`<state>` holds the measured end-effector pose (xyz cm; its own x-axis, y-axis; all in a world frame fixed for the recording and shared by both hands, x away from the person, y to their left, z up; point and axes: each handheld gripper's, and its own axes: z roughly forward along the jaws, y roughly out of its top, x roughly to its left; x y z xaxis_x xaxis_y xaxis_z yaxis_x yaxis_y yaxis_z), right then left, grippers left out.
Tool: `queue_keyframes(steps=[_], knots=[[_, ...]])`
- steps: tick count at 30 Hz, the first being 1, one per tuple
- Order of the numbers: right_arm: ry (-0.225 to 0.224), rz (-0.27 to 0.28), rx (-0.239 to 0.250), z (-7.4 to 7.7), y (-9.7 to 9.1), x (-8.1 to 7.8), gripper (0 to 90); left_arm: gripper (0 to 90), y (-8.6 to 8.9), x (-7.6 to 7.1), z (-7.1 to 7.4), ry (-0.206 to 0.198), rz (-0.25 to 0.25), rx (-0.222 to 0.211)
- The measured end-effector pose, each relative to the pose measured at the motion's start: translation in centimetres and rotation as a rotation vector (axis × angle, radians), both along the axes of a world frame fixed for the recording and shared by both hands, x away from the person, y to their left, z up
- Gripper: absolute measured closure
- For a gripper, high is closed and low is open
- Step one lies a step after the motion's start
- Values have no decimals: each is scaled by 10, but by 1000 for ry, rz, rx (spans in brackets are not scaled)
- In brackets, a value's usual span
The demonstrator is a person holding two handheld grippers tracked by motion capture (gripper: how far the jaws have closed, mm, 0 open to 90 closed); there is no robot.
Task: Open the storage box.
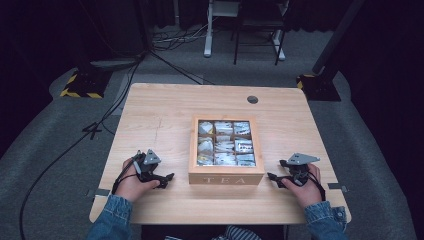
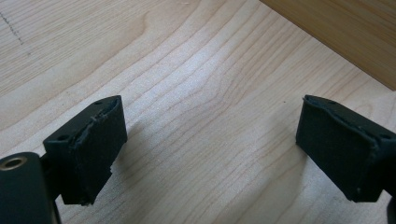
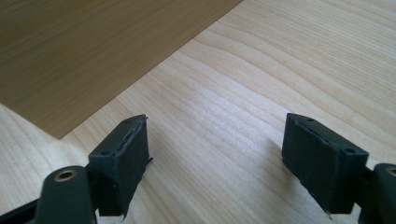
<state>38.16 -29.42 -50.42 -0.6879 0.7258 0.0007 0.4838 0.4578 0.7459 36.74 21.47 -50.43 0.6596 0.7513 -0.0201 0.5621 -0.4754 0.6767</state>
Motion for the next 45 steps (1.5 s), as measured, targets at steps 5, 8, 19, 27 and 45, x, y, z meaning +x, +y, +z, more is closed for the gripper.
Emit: queue_keyframes(steps=[5,8,19,27,45], knots=[[2,3,3,0,-2,-3,239,158,-2,-1,3,12,5,0],[2,5,4,0,-2,-3,239,232,-3,-2,7,27,-2,-7],[2,3,5,0,-2,-2,239,277,-5,-15,37,-15,-46,-69],[3,6,5,0,-3,-3,239,307,-18,-29,59,-24,-142,-116],[1,7,1,0,-3,-4,239,604,-49,-39,62,-15,-249,-119]])
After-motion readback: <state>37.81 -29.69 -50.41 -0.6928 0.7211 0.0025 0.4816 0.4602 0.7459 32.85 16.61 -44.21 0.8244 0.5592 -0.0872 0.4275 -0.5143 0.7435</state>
